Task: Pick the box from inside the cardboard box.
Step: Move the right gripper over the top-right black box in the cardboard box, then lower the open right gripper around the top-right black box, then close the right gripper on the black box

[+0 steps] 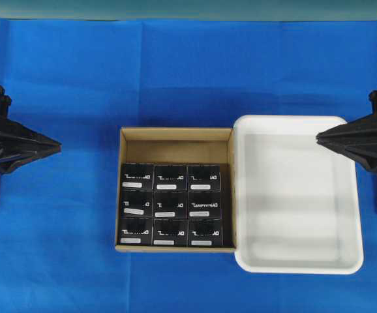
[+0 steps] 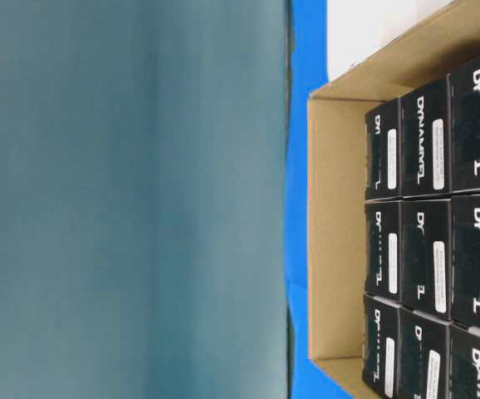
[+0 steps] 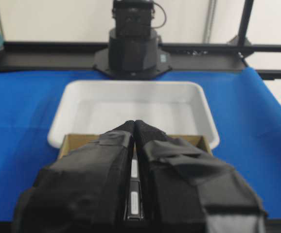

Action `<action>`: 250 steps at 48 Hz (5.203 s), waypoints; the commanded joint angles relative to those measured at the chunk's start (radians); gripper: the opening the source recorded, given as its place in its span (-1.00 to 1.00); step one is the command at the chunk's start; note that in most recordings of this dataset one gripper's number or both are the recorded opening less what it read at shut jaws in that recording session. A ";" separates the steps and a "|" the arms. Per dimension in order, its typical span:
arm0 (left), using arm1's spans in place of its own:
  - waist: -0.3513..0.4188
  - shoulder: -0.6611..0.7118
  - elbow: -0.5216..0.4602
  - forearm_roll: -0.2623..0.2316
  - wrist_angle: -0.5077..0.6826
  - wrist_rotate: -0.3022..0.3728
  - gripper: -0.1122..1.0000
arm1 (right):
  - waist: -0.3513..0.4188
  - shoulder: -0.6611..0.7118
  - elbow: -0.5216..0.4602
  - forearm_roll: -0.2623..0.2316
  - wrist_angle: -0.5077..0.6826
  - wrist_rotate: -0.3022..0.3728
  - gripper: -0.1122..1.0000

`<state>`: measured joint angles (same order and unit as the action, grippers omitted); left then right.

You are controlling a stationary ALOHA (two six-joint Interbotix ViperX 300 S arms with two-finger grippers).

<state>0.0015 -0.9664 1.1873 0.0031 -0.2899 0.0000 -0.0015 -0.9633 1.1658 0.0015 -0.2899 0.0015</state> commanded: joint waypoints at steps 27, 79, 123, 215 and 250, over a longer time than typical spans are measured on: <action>0.000 0.000 -0.127 0.014 0.150 -0.003 -0.87 | -0.003 0.210 -0.265 0.103 0.529 0.118 -0.69; -0.002 -0.043 -0.132 0.014 0.221 -0.002 -0.88 | -0.002 1.025 -0.997 0.071 1.315 0.015 -0.62; -0.003 -0.097 -0.141 0.014 0.305 -0.005 -0.89 | -0.064 1.157 -0.954 0.043 1.177 -0.094 0.96; 0.005 -0.104 -0.150 0.014 0.305 -0.003 -0.89 | -0.097 1.220 -0.959 0.051 1.138 -0.183 0.96; 0.003 -0.097 -0.149 0.014 0.305 -0.006 -0.89 | -0.100 1.285 -0.940 0.051 1.085 -0.255 0.96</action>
<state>0.0046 -1.0723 1.0677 0.0153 0.0215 -0.0061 -0.1028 0.3083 0.2209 0.0491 0.8115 -0.2470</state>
